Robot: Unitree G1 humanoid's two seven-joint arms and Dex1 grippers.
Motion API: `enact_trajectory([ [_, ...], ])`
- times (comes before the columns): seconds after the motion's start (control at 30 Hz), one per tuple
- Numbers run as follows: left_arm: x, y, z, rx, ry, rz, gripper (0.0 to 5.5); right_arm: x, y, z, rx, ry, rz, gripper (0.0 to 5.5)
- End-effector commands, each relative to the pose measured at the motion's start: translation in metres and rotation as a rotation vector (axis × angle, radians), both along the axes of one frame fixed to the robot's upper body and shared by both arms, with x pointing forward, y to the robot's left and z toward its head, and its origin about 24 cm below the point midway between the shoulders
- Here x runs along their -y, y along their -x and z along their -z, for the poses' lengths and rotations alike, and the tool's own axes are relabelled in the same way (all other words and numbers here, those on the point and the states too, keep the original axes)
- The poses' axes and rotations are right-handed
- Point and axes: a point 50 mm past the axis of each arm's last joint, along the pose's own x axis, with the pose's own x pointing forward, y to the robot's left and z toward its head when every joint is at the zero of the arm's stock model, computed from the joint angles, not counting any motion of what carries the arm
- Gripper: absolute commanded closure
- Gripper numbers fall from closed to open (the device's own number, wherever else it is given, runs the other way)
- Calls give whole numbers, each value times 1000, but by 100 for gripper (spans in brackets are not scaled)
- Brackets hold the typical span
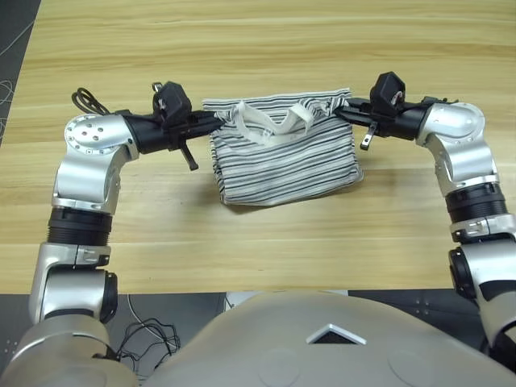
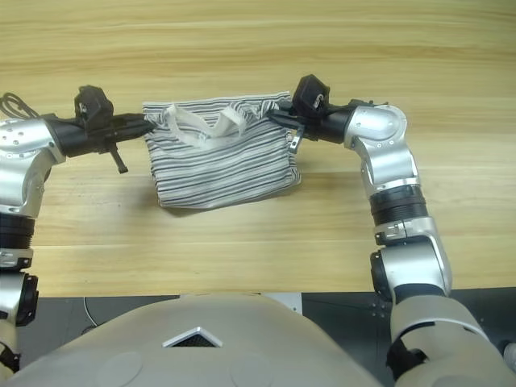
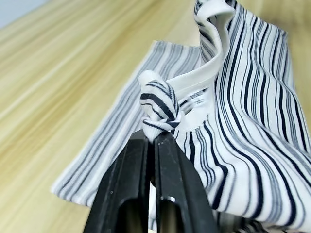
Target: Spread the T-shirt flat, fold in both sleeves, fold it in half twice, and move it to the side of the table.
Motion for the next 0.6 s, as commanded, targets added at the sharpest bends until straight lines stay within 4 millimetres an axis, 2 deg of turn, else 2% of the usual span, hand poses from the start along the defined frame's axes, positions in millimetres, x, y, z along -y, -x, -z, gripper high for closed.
enact_trajectory([
  [0.03,-4,-18,-2,50,-20,-71,537,-1,-15,-2,58,35,59,540],
  [0.33,-8,-38,16,76,-63,-152,537,2,-30,15,71,92,166,540],
  [0.5,-2,-41,38,59,-67,-178,537,-10,-34,23,65,79,189,540],
  [0.53,-2,-42,39,67,-68,-183,540,-11,-35,23,68,78,204,511],
  [0.6,-3,-45,41,90,-77,-200,509,-11,-38,23,78,80,235,487],
])
